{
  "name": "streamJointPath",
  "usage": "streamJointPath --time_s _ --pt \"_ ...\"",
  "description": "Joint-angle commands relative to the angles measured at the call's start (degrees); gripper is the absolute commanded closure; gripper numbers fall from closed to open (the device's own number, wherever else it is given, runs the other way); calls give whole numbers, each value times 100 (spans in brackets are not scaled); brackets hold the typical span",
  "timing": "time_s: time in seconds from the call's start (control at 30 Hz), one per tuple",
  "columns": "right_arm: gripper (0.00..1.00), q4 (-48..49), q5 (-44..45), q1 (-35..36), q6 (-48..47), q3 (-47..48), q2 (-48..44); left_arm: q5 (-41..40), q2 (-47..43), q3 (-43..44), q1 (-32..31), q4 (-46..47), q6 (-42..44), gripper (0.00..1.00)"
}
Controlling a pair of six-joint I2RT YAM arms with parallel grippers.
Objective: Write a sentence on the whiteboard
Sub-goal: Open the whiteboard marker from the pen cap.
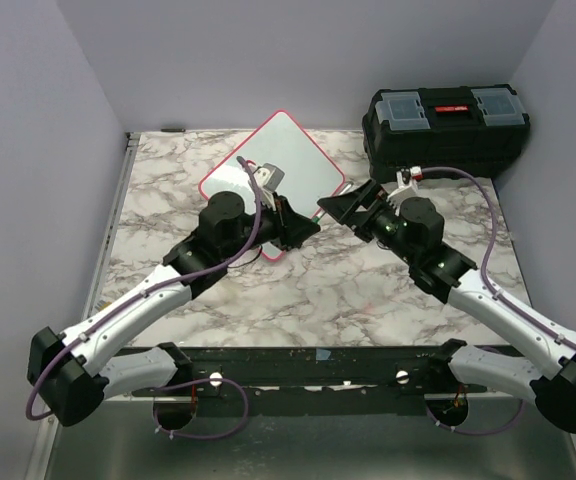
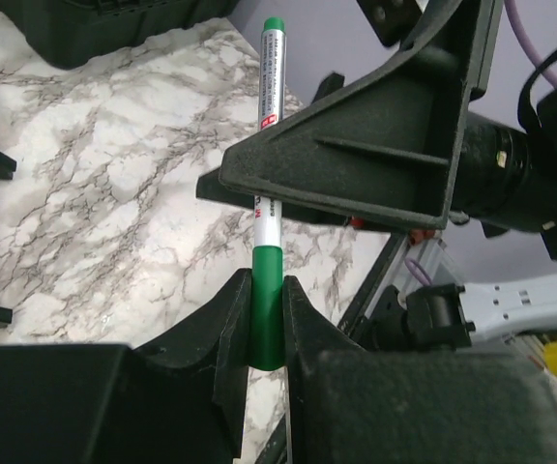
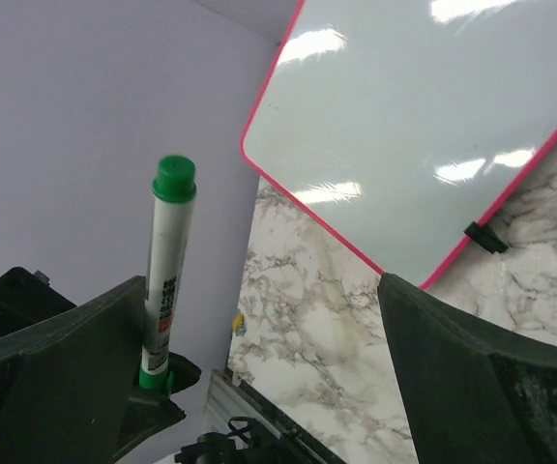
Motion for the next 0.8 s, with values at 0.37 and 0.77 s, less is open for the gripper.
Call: streamJointPath --time_s 0.37,0.77 --pt "0 1686 -3870 21 -2066 508 -17 2587 -893 1556 851 -3522 1645 100" --pt "22 2139 -5685 17 -1974 1005 427 3252 -946 2256 1015 -4756 2307 100"
